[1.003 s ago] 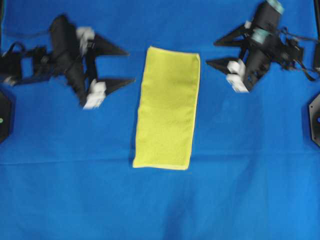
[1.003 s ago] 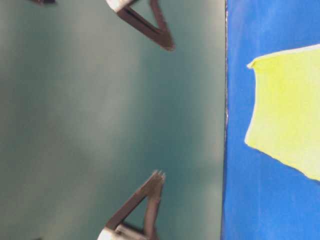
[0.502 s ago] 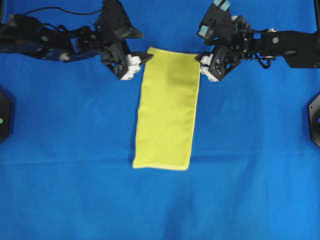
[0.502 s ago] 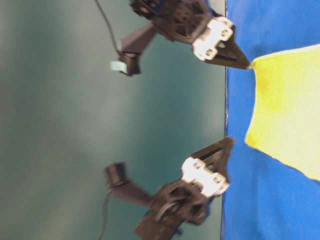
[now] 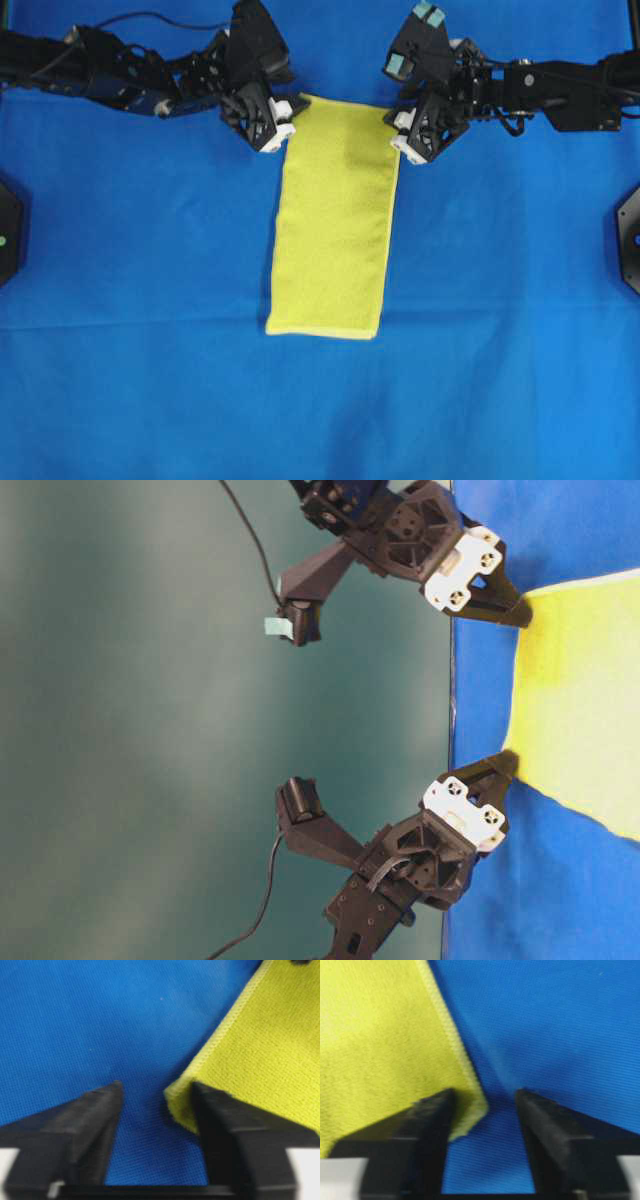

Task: Fold the yellow towel.
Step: 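Grasp the far corners of the vertical strip with both grippers, then fold the far half of the strip over toward the near end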

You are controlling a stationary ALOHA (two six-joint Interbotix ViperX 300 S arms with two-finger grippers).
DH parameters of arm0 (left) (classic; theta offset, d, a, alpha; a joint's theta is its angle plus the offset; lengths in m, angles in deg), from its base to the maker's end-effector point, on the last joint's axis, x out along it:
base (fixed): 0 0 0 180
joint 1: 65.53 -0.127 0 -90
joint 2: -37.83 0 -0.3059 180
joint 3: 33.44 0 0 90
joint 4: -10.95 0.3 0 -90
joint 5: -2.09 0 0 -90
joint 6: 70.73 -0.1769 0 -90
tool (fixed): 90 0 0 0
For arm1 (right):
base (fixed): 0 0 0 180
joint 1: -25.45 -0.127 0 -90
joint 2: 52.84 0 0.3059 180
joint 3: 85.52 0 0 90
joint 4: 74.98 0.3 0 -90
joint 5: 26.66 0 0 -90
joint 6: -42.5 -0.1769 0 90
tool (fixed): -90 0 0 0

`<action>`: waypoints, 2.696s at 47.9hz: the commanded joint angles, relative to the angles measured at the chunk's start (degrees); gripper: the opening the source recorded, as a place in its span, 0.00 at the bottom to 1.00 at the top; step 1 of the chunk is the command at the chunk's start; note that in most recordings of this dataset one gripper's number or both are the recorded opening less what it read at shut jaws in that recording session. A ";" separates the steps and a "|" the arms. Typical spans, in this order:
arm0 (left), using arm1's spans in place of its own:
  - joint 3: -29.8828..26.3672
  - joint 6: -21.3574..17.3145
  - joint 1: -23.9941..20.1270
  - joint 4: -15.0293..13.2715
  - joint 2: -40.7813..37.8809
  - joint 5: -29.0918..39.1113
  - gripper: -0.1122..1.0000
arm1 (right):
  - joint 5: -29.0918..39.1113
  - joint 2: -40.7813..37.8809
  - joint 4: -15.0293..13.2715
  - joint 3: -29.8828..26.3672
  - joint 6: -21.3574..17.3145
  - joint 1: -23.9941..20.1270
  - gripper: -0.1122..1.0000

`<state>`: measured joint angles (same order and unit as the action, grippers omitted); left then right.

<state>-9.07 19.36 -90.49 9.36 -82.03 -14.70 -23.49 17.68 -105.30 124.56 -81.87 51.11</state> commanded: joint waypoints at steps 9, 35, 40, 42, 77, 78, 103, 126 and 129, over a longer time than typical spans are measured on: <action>-0.70 -0.09 0.62 0.00 0.97 -0.79 0.22 | -1.23 0.09 -0.09 -0.79 0.09 0.26 0.13; -1.49 -0.26 -2.46 0.09 4.48 -0.97 0.14 | -0.26 3.34 -0.70 -2.11 1.23 5.27 0.13; -2.11 -0.26 -3.69 0.09 4.48 -0.97 0.14 | -0.26 4.75 -1.14 -2.55 1.41 6.15 0.13; -2.37 -0.26 -4.13 0.09 4.48 -0.97 0.14 | -0.26 5.01 -1.14 -2.81 1.41 6.33 0.13; 8.17 -3.16 7.91 0.09 22.06 2.29 0.14 | 10.20 22.50 0.88 2.55 0.44 -7.56 0.13; 8.61 -2.99 8.79 0.09 22.32 2.29 0.14 | 10.28 22.85 1.23 2.90 0.44 -8.44 0.13; 11.16 -1.05 26.54 0.00 18.11 4.75 0.14 | 9.23 18.98 10.90 7.03 0.35 -25.93 0.13; 9.93 1.32 28.65 0.09 10.72 3.60 0.14 | 4.31 11.51 13.80 6.68 0.35 -27.86 0.13; 9.67 1.32 28.65 0.09 10.63 3.25 0.14 | 4.31 11.51 13.80 6.68 0.35 -27.86 0.13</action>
<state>1.21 20.68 -62.28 9.36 -72.01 -11.01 -19.27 28.66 -91.68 131.51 -81.43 23.34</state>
